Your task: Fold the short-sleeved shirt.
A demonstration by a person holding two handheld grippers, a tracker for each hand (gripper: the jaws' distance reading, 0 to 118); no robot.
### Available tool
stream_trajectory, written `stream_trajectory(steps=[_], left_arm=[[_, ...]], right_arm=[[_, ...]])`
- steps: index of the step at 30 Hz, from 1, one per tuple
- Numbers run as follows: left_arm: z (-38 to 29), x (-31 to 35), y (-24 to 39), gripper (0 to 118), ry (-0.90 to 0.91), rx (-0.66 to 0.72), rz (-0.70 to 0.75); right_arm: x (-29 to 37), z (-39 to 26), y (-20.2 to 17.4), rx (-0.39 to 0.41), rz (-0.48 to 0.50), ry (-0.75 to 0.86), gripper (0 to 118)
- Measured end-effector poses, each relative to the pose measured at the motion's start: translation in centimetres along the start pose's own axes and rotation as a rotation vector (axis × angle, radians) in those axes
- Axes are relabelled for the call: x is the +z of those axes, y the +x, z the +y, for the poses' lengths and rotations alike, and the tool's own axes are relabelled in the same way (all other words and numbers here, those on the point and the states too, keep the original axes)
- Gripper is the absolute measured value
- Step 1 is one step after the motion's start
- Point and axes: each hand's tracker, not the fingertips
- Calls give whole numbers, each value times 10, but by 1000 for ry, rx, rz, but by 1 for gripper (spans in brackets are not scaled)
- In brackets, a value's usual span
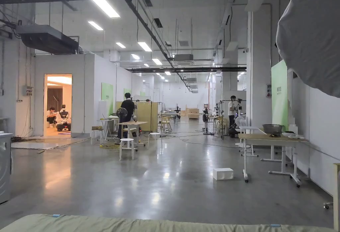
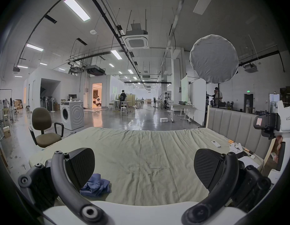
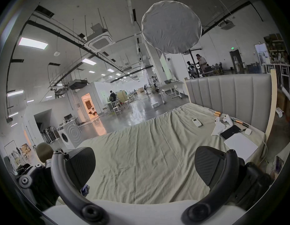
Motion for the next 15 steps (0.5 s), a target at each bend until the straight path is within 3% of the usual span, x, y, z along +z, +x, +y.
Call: stream_trajectory(steps=[4, 8, 15], left_arm=[[0, -1, 0, 118, -4, 8, -3], [1, 0, 0, 118, 1, 9, -8], [1, 1, -1, 118, 4, 10, -7]], right_arm=[[2, 4, -13, -9, -58, -76, 118], [2, 2, -18, 26, -37, -59, 118], [2, 5, -9, -75, -8, -97, 118]])
